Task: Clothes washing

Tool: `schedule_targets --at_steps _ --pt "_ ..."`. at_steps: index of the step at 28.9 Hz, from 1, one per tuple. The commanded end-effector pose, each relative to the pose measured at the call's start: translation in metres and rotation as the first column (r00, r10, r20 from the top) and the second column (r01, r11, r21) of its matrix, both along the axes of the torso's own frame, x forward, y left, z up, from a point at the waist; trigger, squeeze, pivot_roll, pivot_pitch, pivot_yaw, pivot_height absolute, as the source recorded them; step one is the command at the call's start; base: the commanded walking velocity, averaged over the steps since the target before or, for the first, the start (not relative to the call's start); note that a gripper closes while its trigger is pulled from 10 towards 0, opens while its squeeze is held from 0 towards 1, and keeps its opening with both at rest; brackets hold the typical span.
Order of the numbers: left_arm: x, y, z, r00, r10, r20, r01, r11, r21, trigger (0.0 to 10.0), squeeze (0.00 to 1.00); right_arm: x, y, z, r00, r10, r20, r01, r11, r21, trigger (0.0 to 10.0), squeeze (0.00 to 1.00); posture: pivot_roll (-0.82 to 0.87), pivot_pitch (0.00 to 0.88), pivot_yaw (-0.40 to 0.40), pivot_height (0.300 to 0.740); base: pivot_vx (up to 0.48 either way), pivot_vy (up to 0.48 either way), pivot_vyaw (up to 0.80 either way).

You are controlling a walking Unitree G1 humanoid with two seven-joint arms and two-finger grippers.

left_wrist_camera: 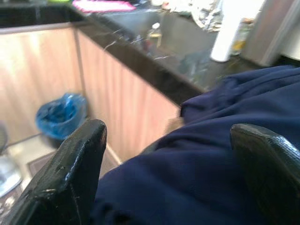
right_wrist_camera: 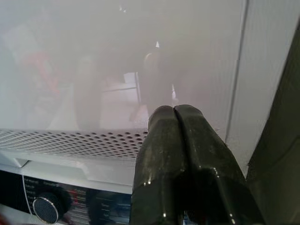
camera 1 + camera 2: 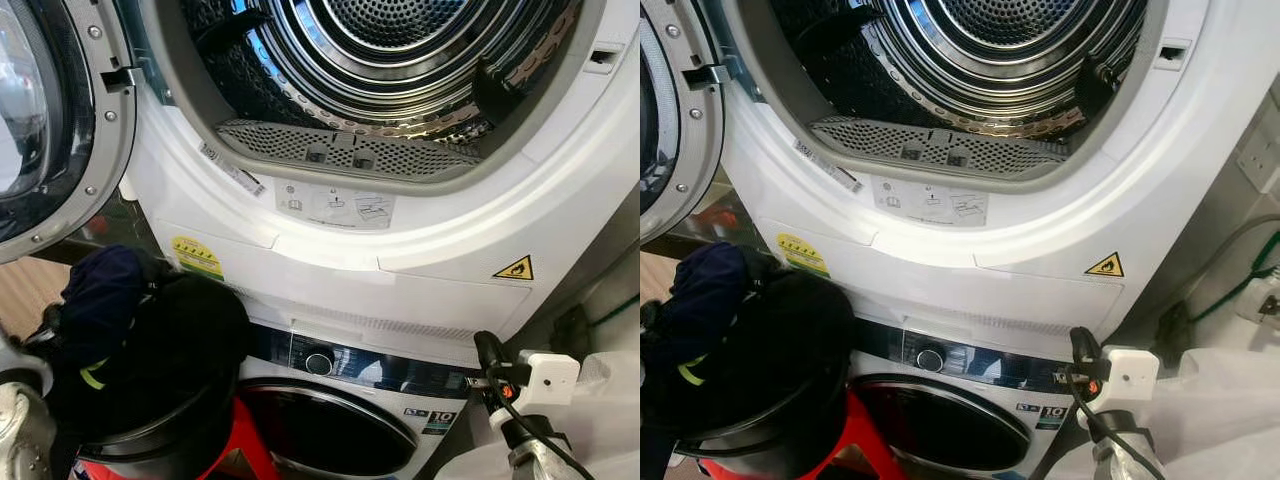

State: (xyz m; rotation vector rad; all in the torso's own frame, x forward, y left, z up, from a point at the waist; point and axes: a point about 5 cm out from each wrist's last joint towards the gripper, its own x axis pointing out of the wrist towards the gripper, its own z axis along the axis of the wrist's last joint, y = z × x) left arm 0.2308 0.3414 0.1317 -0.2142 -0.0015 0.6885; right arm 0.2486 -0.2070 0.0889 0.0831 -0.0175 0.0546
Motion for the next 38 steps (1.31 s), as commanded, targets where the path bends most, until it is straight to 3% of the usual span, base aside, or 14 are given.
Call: schedule_targets --at_steps 1,7,14,21,35,38 --pt "-0.003 0.006 -0.001 1.0 -0.006 0.017 0.007 0.999 -0.034 10.0 1.0 0.001 0.0 -0.001 1.0 -0.008 0.002 0.008 1.0 0.003 10.0 0.0 0.0 0.071 0.03 0.74 0.0 0.0 0.0" --pt "-0.005 0.01 -0.001 0.999 -0.043 0.01 0.043 0.999 -0.005 10.0 1.0 0.001 0.0 -0.001 1.0 -0.013 0.003 0.013 1.0 0.002 10.0 0.0 0.01 0.074 0.028 0.74 0.0 0.0 0.0" --pt "-0.012 0.024 -0.005 0.999 -0.021 0.05 0.024 0.997 -0.069 10.0 1.0 0.002 0.0 0.0 1.0 -0.019 0.009 0.019 1.0 0.009 10.0 0.0 0.01 0.074 0.026 0.74 0.0 0.0 0.0" --pt "-0.01 0.024 -0.007 0.993 -0.087 0.082 0.097 0.988 -0.123 10.0 1.0 0.002 0.001 0.0 1.0 -0.021 0.011 0.021 1.0 0.011 10.0 0.0 0.01 0.075 0.024 0.74 0.0 0.0 0.0" --pt "-0.022 0.041 -0.023 0.987 0.064 0.146 -0.013 0.946 -0.325 10.0 1.0 0.003 0.003 -0.001 1.0 -0.017 0.008 0.017 1.0 0.008 10.0 0.0 0.0 0.076 0.017 0.74 0.0 0.0 0.0" --pt "-0.022 0.041 -0.025 0.987 0.068 0.144 -0.016 0.942 -0.335 10.0 1.0 0.003 0.003 -0.001 1.0 -0.016 0.008 0.016 1.0 0.007 10.0 0.0 0.0 0.075 0.017 0.74 0.0 0.0 0.0"
